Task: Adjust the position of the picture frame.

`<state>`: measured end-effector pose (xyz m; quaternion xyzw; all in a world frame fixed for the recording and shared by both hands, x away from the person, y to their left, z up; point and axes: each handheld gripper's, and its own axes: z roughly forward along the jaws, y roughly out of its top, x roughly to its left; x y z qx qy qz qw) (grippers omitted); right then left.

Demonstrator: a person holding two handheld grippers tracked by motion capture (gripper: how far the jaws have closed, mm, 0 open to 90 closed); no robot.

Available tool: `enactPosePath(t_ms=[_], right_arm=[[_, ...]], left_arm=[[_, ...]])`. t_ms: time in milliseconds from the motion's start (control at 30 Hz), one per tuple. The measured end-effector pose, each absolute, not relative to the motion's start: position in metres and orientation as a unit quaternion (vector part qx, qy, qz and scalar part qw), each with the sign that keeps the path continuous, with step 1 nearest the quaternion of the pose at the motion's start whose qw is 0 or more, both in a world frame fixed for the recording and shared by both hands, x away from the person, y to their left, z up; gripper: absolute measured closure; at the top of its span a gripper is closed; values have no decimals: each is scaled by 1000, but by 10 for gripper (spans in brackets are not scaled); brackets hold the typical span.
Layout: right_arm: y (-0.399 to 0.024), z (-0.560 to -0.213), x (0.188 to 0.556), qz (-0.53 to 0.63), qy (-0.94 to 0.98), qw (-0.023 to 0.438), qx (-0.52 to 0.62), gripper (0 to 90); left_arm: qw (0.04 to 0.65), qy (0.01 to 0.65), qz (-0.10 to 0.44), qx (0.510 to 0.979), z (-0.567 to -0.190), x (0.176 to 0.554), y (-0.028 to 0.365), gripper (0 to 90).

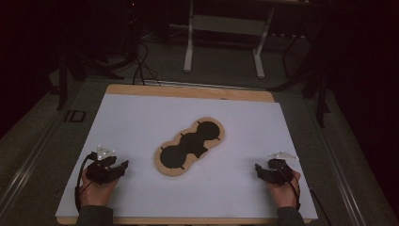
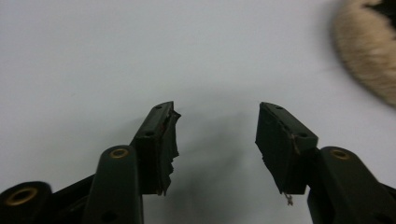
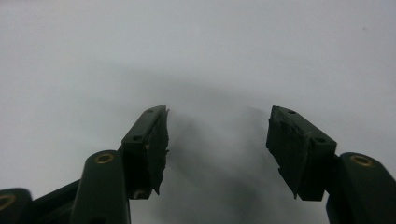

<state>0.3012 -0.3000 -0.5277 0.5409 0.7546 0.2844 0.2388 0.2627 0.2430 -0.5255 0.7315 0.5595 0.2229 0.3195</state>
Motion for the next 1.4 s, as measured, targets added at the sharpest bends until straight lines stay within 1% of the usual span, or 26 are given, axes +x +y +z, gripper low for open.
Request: enactPosePath(t_ms=[100, 267, 367, 533, 733, 933, 1000, 1067, 1133, 1200, 1400], right_arm=[[-299, -528, 301, 288, 757, 239, 536, 411], [-297, -524, 299, 294, 757, 245, 529, 437], [-295, -525, 299, 291, 760, 246, 526, 437], [-295, -524, 298, 295, 762, 249, 520, 441], [-292, -521, 296, 299, 767, 251, 509, 476], [-287, -520, 295, 306, 775, 242, 498, 561], [-287, -520, 295, 309, 776, 234, 498, 598], [-286, -519, 295, 313, 777, 227, 497, 619], [-285, -518, 295, 318, 778, 225, 493, 620], [-284, -518, 296, 318, 778, 226, 493, 618], [-282, -514, 300, 324, 778, 218, 492, 620]], left_arm=[[335, 551, 216, 733, -522, 261, 241, 536], [354, 534, 217, 737, -517, 256, 234, 532], [348, 527, 221, 743, -517, 255, 230, 534], [344, 517, 220, 752, -516, 254, 224, 571], [354, 512, 205, 755, -516, 252, 217, 571], [368, 512, 192, 752, -515, 252, 214, 586], [375, 512, 180, 752, -515, 253, 215, 580], [378, 510, 180, 751, -515, 253, 215, 575], [375, 508, 181, 754, -514, 253, 215, 557], [369, 500, 179, 763, -513, 255, 213, 563], [372, 491, 166, 770, -510, 261, 212, 583]])
